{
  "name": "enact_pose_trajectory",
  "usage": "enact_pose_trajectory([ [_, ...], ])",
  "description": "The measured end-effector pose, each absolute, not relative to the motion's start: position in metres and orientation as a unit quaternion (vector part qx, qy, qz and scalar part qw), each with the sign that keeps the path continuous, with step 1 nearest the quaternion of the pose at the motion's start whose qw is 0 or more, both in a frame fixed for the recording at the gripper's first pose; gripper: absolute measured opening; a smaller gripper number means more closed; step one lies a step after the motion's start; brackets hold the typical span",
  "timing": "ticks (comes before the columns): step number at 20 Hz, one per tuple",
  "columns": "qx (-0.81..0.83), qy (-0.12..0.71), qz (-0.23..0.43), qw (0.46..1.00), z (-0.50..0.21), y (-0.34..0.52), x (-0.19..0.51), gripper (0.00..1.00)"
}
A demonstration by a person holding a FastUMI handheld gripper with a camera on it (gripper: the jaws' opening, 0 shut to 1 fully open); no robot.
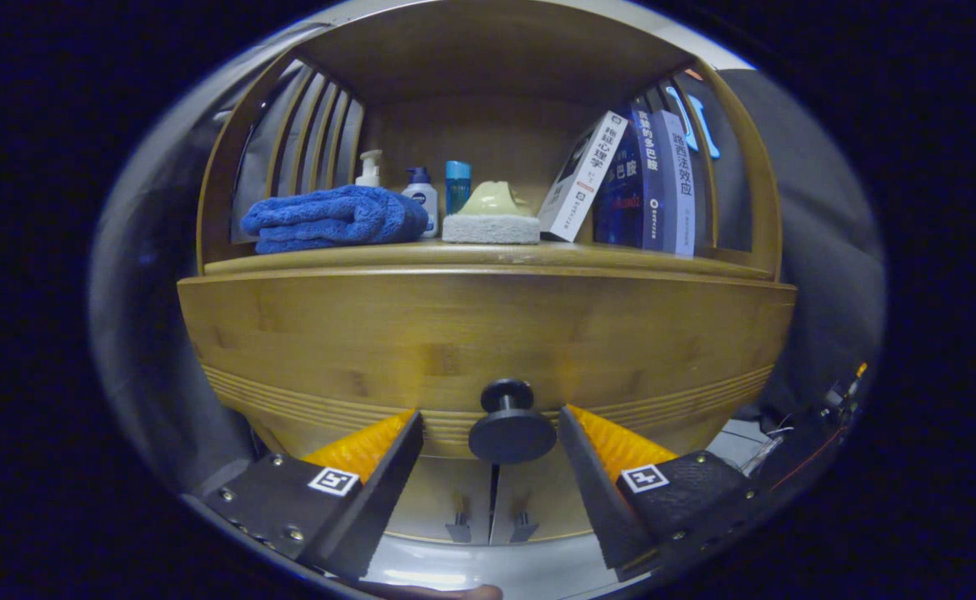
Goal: Pull open the drawer, take out the items inside it, and place them on the countertop above the cabinet.
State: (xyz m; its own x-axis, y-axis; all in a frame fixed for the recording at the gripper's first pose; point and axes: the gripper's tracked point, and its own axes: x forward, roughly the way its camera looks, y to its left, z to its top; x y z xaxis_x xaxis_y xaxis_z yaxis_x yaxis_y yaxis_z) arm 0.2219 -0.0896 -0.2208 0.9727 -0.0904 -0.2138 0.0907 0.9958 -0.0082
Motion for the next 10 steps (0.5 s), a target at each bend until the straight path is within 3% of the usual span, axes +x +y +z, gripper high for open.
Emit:
enact_pose_trajectory([
  [10, 0.007, 0.079, -0.022, 0.997, -0.219, -0.088, 0.234, 0.96],
])
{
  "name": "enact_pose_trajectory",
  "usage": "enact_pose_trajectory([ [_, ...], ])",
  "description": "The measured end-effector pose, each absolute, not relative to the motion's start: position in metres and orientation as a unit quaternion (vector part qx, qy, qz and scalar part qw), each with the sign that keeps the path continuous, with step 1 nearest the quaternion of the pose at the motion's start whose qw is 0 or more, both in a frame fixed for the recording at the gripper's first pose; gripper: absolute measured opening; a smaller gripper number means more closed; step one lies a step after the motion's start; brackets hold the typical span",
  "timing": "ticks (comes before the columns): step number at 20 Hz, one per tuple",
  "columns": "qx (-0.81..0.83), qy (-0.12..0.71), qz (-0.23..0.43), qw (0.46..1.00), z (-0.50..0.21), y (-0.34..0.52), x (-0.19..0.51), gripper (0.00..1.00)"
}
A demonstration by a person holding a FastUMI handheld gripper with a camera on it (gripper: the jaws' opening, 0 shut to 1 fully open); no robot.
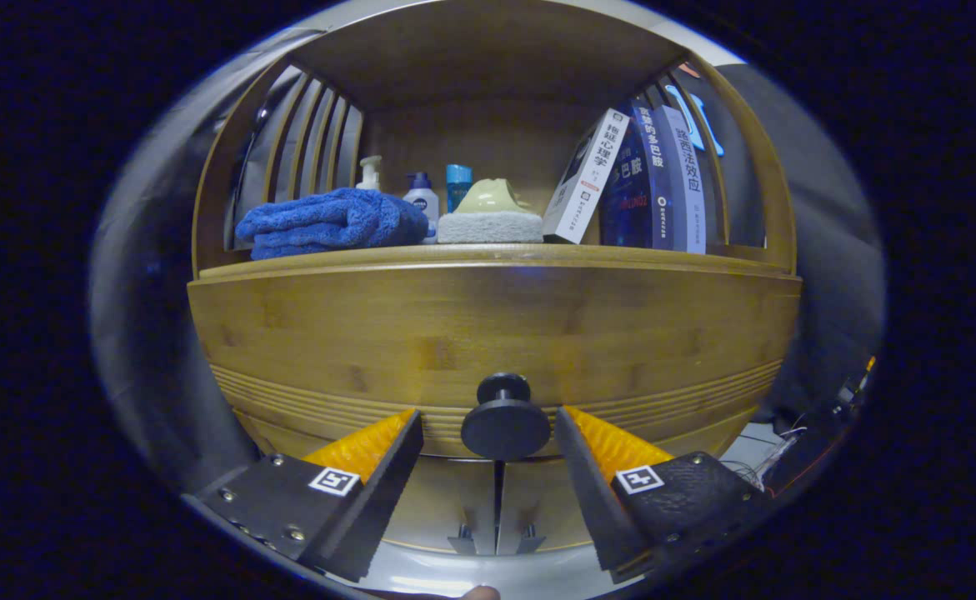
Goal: Pull open the drawer, take out the items inside it, and place them on the countertop above the cabinet.
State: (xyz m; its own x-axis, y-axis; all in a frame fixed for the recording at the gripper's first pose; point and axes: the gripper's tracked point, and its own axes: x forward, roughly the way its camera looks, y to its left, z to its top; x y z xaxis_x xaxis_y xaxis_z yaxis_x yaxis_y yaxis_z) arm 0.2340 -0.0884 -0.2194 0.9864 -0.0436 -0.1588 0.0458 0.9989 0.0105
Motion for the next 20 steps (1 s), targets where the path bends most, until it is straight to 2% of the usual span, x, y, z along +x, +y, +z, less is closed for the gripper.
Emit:
enact_pose_trajectory([
  [5, -0.025, 0.127, -0.011, 0.992, -0.239, -0.078, 0.215, 1.00],
  [11, -0.007, 0.122, -0.015, 0.992, -0.232, -0.068, 0.170, 1.00],
  [20, -0.017, 0.044, -0.031, 0.998, -0.129, -0.059, 0.094, 1.00],
])
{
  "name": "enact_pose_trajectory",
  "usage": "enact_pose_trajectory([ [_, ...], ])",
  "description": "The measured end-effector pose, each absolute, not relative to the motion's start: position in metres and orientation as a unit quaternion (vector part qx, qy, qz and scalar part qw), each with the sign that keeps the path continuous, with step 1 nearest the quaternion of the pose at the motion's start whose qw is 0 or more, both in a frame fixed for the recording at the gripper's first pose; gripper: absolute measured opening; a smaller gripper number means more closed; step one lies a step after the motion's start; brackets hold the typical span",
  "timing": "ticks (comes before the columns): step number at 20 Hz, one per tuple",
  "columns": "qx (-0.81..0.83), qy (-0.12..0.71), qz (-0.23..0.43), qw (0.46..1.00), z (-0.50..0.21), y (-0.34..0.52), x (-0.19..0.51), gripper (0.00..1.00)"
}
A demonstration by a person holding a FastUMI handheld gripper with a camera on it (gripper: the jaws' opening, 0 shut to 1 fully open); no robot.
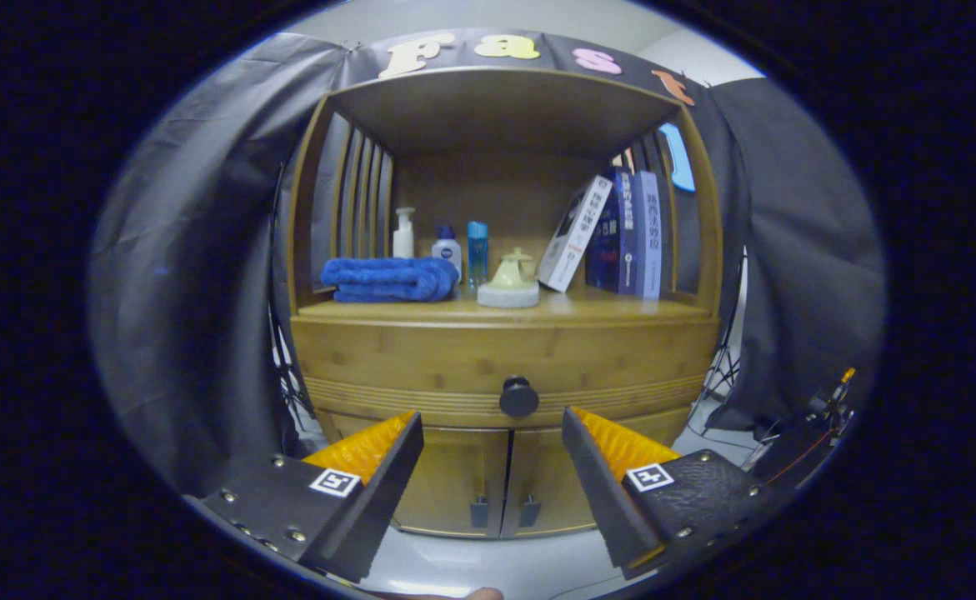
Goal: Pull open the drawer, take out the items inside it, and place them on the countertop above the cabinet.
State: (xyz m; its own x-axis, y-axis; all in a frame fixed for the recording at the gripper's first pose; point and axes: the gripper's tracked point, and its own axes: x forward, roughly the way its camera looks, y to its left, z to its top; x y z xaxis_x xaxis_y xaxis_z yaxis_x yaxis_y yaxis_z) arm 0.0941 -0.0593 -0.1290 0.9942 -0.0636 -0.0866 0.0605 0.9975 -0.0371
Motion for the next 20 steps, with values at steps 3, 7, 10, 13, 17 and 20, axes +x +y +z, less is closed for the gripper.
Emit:
enact_pose_trajectory([
  [3, -0.021, 0.029, -0.029, 0.999, -0.092, -0.049, 0.070, 1.00],
  [7, -0.037, 0.016, -0.037, 0.999, -0.046, -0.041, 0.037, 1.00],
  [10, -0.030, -0.002, -0.047, 0.998, -0.019, -0.038, 0.019, 1.00],
  [13, -0.016, 0.006, -0.056, 0.998, -0.013, -0.038, 0.004, 1.00],
  [17, 0.004, -0.011, -0.038, 0.999, -0.001, -0.028, -0.004, 1.00],
  [20, 0.006, -0.025, -0.035, 0.999, 0.005, -0.028, -0.007, 1.00],
])
